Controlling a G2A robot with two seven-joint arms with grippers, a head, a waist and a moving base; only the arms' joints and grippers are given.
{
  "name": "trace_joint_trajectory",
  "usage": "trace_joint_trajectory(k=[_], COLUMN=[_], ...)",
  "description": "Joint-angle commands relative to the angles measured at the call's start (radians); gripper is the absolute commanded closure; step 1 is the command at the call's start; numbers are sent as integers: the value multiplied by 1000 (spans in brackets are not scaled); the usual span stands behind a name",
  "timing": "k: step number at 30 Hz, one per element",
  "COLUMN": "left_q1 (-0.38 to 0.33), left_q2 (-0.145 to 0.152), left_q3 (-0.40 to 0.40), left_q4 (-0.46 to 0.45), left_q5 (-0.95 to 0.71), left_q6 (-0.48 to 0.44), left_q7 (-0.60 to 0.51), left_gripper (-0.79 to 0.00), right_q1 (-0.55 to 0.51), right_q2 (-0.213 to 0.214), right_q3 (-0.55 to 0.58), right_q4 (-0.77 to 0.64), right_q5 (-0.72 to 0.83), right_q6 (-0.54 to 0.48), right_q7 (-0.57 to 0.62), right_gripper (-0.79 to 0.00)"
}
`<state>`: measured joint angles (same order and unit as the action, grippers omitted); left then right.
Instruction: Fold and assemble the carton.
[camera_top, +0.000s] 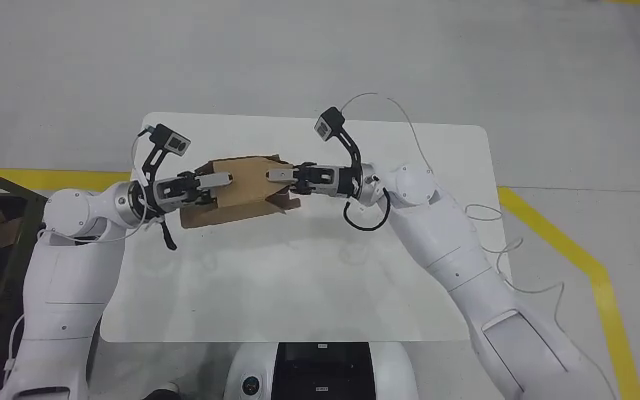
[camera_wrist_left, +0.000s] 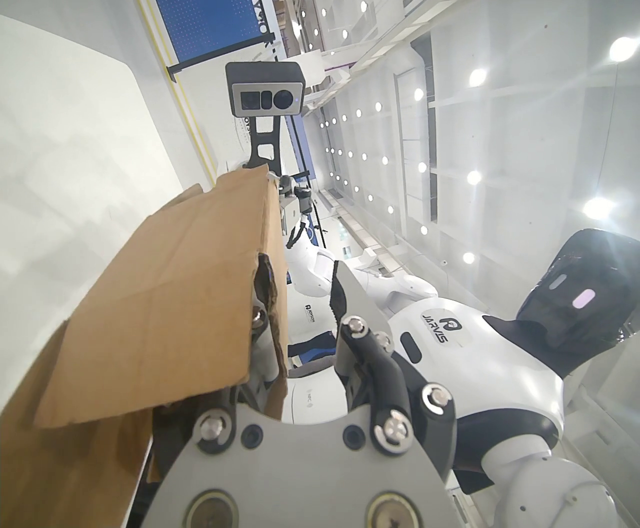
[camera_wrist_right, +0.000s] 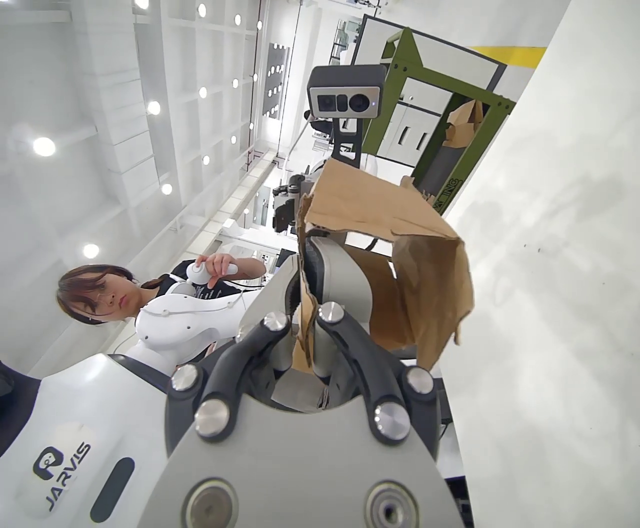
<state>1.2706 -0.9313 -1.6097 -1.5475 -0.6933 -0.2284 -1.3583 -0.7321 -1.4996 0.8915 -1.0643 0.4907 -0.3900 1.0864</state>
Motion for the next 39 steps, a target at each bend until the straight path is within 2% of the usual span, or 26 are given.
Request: trace_joint_trajectory(k=[1,5,9,13,14,15,16,17,26,33,39], left_q1=[2,4,3,4,5,5,6,7,19,12,8], left_q2=[1,2,3,4,4,5,5,6,8,10,10], left_q3=[0,3,6,9,10,10,9,9,-13,-39,-47], left_q4=[0,0,-1,-4,-6,-6,-7,-7,16,54,55], left_q5=[3,8,5,5,7,8,10,11,-8,-79,-116], left_q6=[3,7,13,17,20,21,21,22,6,17,24], left_q7=[-2,-3,-4,-8,-9,-9,-8,-8,21,-2,-18], left_gripper=[-231,-148,0,0,0,0,0,0,0,0,0], right_q1=[5,10,13,14,15,16,16,17,2,-30,-53], right_q2=[-1,-4,-7,-9,-10,-10,-10,-10,-3,17,21], right_q3=[-1,-4,-9,-12,-13,-13,-13,-11,27,91,97], right_q4=[9,18,25,31,32,32,33,33,15,9,13], right_q5=[2,2,2,-2,-3,-5,-7,-11,-8,-47,-61], right_q6=[-3,-9,-15,-18,-19,-20,-22,-24,-52,-75,-59], right_q7=[1,2,-3,-4,-5,-6,-9,-14,-52,-114,-135], right_gripper=[0,0,0,0,-148,-332,-677,-785,-785,-785,-785])
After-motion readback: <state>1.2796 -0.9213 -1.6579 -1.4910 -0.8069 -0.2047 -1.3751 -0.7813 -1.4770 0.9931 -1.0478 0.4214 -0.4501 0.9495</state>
